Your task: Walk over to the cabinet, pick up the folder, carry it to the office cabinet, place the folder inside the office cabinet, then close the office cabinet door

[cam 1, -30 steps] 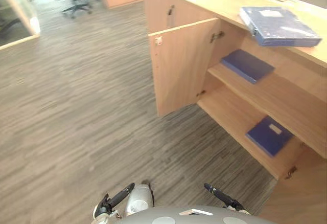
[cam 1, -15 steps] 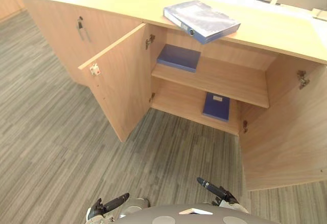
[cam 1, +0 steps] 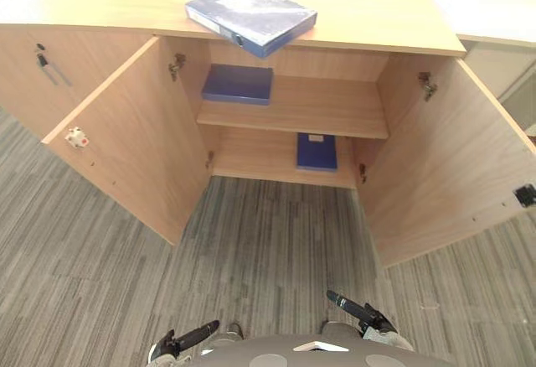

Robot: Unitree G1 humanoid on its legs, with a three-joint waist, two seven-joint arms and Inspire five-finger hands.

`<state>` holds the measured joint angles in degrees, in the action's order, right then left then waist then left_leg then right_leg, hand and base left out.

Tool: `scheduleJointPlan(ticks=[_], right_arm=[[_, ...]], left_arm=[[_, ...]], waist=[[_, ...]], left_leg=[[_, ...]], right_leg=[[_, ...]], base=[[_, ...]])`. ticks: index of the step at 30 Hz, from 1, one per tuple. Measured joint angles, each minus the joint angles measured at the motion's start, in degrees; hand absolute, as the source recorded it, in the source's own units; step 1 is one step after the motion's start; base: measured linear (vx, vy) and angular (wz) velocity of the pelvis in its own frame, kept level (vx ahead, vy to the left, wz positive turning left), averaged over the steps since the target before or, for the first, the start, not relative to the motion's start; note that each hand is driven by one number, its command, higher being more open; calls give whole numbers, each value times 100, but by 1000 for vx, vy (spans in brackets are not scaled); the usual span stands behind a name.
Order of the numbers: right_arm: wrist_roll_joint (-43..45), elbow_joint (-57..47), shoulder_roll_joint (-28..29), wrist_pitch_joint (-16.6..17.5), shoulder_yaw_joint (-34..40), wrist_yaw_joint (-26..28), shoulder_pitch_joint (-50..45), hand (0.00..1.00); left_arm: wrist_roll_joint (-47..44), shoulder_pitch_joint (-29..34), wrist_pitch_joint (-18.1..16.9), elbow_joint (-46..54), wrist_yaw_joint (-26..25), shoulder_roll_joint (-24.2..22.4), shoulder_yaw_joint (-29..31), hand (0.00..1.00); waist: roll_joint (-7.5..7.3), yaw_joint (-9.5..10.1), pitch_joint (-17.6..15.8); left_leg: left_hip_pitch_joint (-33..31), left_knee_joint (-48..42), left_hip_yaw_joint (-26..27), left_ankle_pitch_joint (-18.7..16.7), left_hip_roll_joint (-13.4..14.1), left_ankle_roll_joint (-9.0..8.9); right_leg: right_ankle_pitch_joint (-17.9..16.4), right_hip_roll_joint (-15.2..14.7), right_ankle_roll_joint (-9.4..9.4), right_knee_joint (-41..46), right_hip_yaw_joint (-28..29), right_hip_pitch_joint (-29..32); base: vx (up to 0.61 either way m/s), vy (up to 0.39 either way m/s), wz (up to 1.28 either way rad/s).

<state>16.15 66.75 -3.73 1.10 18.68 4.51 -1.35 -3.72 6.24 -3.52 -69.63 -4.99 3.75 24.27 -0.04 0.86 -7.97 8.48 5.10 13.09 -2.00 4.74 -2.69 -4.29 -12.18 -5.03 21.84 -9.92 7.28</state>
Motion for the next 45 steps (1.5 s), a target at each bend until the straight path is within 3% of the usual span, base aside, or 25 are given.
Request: scheduleJointPlan(ticks=[1, 4, 5, 8, 10, 11, 12, 13, 16, 17, 18, 19, 21, 22, 23, 24, 26, 27, 32, 38, 40, 42, 44, 45], right_arm=[[-3, -56, 25, 2, -12, 1, -23, 100], [-4, -65, 220, 24, -29, 4, -214, 100], [10, -65, 228, 27, -12, 4, -245, 100], [14, -4, 80, 56, -29, 53, -250, 100], [59, 51, 38, 50, -20, 13, -247, 100], [97, 87, 49, 48, -19, -8, -236, 100], [130, 113, 102, 43, -9, -17, -235, 100], [129, 121, 114, 39, -15, -19, -241, 100], [111, 115, 107, 46, -34, -42, -265, 100], [110, 109, 82, 43, -64, -60, -270, 100], [110, 115, 57, 34, -92, -89, -226, 100], [110, 119, 57, 34, -92, -103, -221, 100], [110, 181, 84, 32, -89, -108, -157, 100], [114, 174, 83, 32, -86, -106, -152, 100], [111, 103, 42, 33, -87, -106, -174, 100], [108, 41, 22, 44, -132, -123, -189, 100], [101, -83, 138, 53, -379, -132, -207, 100], [92, -131, 174, 57, -508, -139, -206, 100], [15, -121, 174, 45, -481, -125, -230, 100], [-21, 87, 105, 48, -261, 6, -241, 100], [-89, 163, 42, 50, -5, 126, -286, 100], [-313, 269, -167, 18, 468, 128, -309, 100], [-422, 237, -248, 22, 606, 115, -394, 100], [-434, 207, -199, 22, 765, 121, -535, 100]], left_arm=[[-1, 14, -1, 11, -5, 0, 58, 100], [4, 222, -14, 183, 27, 49, 315, 100], [4, 229, -17, 223, 15, 13, 378, 100], [1, 292, 19, 203, 11, -235, 594, 100], [-27, 283, 36, 229, 24, -276, 601, 100], [-53, 271, 37, 268, 27, -276, 601, 100], [-126, 265, 5, 464, 35, -252, 592, 100], [-152, 284, -18, 537, 56, -243, 581, 100], [-255, 302, -27, 614, 71, -239, 410, 100], [-265, 329, -66, 615, 77, -240, 330, 100], [-252, 301, -67, 611, 112, -239, 237, 100], [-248, 285, -69, 610, 138, -233, 208, 100], [-248, 270, -114, 613, 186, -168, 63, 100], [-248, 266, -128, 614, 184, -167, 23, 100], [-245, 244, -126, 611, 160, -199, -62, 100], [-256, 214, -126, 606, 154, -225, -73, 100], [-234, 192, -133, 652, 185, -64, -109, 100], [-236, 151, -128, 663, 191, -11, -126, 100], [-241, 111, -84, 584, 199, -82, 58, 100], [-235, 34, -22, 218, 264, 111, -198, 100], [-236, 35, -7, 133, 274, 174, -331, 100], [-240, 41, -4, 51, 293, 40, -369, 100], [-243, 57, 3, 38, 317, 1, -383, 100], [-241, 106, -1, 39, 341, -15, -412, 100]], waist=[[-37, -16, 19], [-414, 31, 169], [-396, 35, 192], [-79, 27, 391], [29, 41, 448], [-20, 39, 432], [-169, 57, 393], [-195, 73, 393], [-171, 97, 368], [-135, 125, 352], [-106, 193, 310], [-109, 206, 281], [-185, 210, 185], [-170, 210, 161], [-56, 207, 100], [0, 267, 44], [-220, 232, 22], [-307, 234, -34], [-315, 365, -34], [-320, 246, 230], [-238, 180, 296], [3, 199, 265], [87, 178, 244], [91, 92, 221]], left_leg=[[22, 0, -42, -3, 6, -5], [110, 2, -264, -29, -77, -109], [111, 1, -374, -31, -12, -168], [-54, -1, -566, 2, 625, -518], [-287, -350, -671, 33, 952, -556], [-434, -652, -693, 0, 983, -557], [-826, -1612, -727, -116, 1010, -384], [-953, -2003, -726, -157, 1049, -357], [-1240, -3244, -751, -209, 1276, -480], [-1381, -3720, -755, -350, 1287, -663], [-1435, -3850, -669, -736, 1205, -787], [-1478, -3860, -623, -925, 1105, -749], [-1681, -3221, -495, -1115, 506, -681], [-1715, -2899, -495, -1016, 376, -601], [-1726, -2113, -508, -583, 235, -499], [-1665, -1814, -468, 37, 130, -137], [-1587, -1704, -356, -33, -64, -126], [-1606, -1799, -312, -95, -105, -42], [-1332, -1864, 50, -247, -23, 117], [-1288, -1463, 381, -206, -112, 147], [-1270, -1357, 425, -177, -183, 189], [-971, -954, 277, -260, -313, 164], [-780, -775, 98, -273, -395, 175], [-615, -679, 49, -264, -502, 219]], right_leg=[[-87, -4, 118, -59, 7, 7], [-58, -208, 90, -599, 54, -42], [-89, -187, -150, -536, -6, -71], [-313, 388, 22, -742, -469, -197], [-384, 728, 112, -1012, -652, -324], [-397, 764, 135, -1090, -706, -395], [-423, 805, 184, -1307, -751, -658], [-419, 835, 190, -1386, -751, -771], [-350, 986, 440, -1584, -685, -1291], [-365, 979, 470, -1676, -592, -1469], [-368, 922, 475, -1728, -481, -1618], [-370, 865, 477, -1737, -407, -1681], [-373, 561, 475, -1719, -256, -1849], [-377, 508, 469, -1703, -223, -1866], [-410, 493, 409, -1697, -186, -1939], [-563, 465, 153, -1690, -33, -1996], [-516, 277, 161, -1723, 73, -1988], [-434, 219, 128, -1721, 124, -1972], [27, 199, 76, -1815, 677, -1983], [271, 85, -43, -2095, 1030, -1574], [271, 24, -43, -1964, 1042, -1434], [266, 46, -50, -903, 1189, -861], [263, 37, -53, -100, 1166, -512], [230, -100, -69, 834, 1100, -115]], base=[[-151, -106, 22], [-46, -126, 45], [71, -289, 68], [132, -269, 38], [222, -267, 28], [250, -296, 37], [162, -217, 23], [222, -265, 12], [275, -147, -15], [272, -12, -26], [243, 17, -29], [205, 77, -29], [202, 152, -25], [222, 246, -32], [216, 280, -49], [256, 306, -48], [205, 178, -17], [182, 153, -3], [131, 125, -38], [-15, 53, -52], [-66, 67, -29], [-80, 166, -56], [-58, 123, -40], [-39, 96, -10]])
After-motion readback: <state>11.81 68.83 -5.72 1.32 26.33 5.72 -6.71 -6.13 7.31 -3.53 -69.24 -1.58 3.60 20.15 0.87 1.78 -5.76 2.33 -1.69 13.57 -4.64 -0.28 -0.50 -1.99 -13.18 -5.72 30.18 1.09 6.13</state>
